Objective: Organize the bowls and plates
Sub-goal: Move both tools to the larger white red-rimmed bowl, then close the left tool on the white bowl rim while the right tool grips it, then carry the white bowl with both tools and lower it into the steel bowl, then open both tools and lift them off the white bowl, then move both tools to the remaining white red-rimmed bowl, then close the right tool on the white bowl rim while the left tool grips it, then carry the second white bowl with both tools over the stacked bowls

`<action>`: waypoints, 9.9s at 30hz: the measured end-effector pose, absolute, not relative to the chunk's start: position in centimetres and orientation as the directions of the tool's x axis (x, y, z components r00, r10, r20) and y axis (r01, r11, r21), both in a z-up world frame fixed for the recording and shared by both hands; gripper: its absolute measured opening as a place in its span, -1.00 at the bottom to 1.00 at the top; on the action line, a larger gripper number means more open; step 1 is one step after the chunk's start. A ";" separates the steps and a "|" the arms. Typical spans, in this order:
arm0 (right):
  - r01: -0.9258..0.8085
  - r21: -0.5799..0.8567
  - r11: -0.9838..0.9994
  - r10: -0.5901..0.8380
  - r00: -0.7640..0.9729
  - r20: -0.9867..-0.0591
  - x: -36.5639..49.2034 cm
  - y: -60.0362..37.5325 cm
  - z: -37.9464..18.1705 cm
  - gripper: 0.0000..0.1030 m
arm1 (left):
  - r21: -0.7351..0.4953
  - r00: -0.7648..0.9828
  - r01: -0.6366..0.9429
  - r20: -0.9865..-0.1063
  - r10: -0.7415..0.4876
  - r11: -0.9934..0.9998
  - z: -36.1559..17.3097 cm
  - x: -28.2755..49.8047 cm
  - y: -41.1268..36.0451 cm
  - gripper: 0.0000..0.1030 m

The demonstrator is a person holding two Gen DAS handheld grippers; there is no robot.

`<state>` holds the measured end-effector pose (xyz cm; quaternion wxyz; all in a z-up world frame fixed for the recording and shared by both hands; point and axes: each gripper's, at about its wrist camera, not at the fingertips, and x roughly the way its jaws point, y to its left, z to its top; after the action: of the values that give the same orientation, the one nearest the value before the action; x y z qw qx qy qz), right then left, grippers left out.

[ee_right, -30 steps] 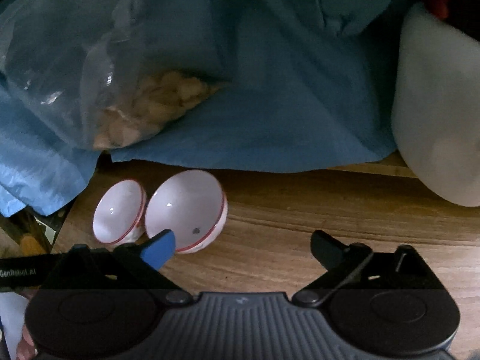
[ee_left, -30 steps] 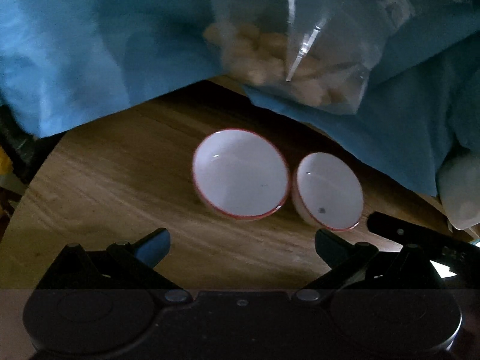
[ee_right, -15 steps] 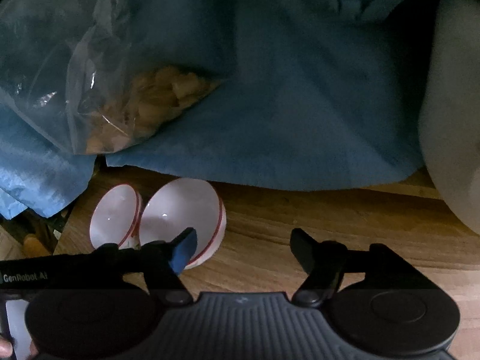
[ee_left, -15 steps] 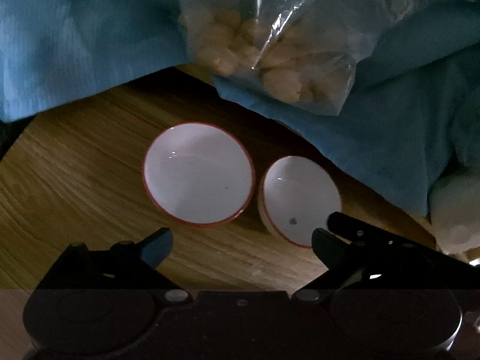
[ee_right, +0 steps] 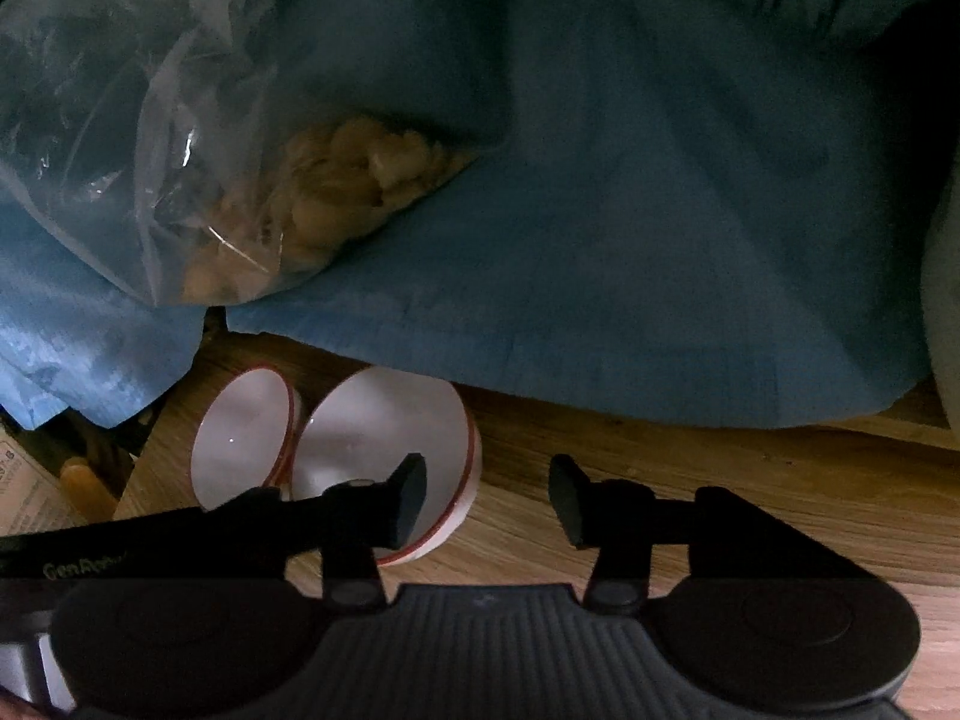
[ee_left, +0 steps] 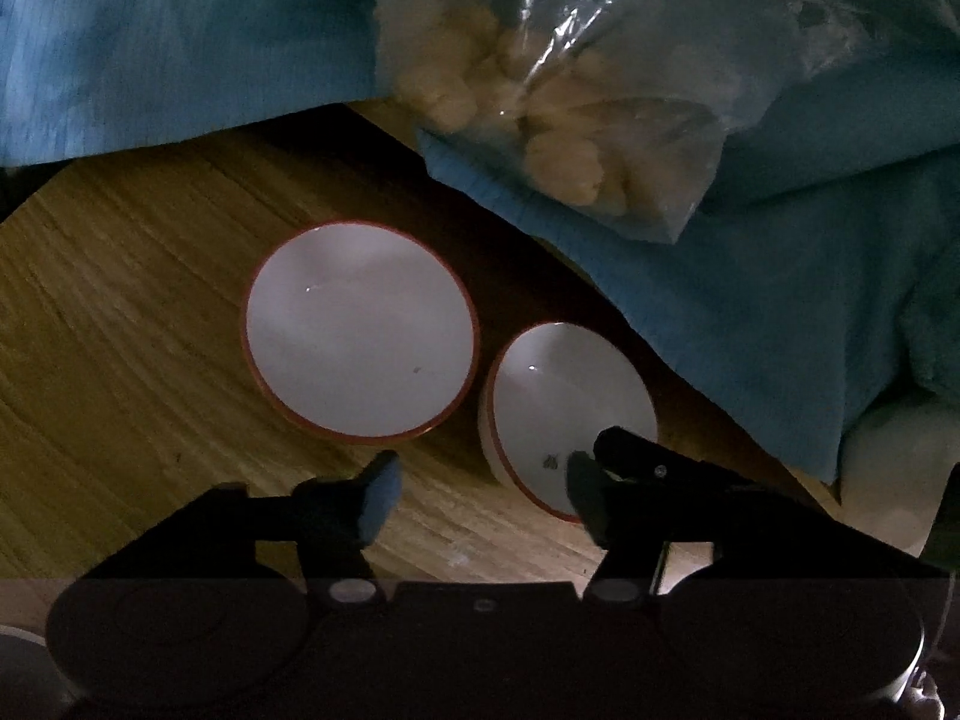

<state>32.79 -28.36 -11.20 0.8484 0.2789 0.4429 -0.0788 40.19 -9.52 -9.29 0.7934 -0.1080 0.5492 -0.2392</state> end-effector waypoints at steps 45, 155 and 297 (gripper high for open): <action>0.232 0.423 0.876 0.168 0.676 -0.717 27.8 -24.0 -5.9 -0.63 | -0.439 0.444 0.322 -0.713 -0.543 0.839 -2.1 35.0 -5.5 -0.81; 0.188 0.352 0.917 0.170 0.614 -0.771 30.3 -16.9 -6.1 0.99 | -0.299 0.405 0.262 -0.829 -0.386 0.918 -3.5 39.9 3.8 0.98; -0.061 0.412 0.909 0.390 0.477 -0.788 28.6 -8.0 -5.4 -0.62 | -0.294 0.291 0.209 -0.892 -0.346 0.933 -2.8 32.0 8.7 -0.82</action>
<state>28.57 -7.98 -5.38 0.8430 0.1662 0.4938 0.1337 32.00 8.72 -2.84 0.8011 -0.0601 0.5697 -0.1735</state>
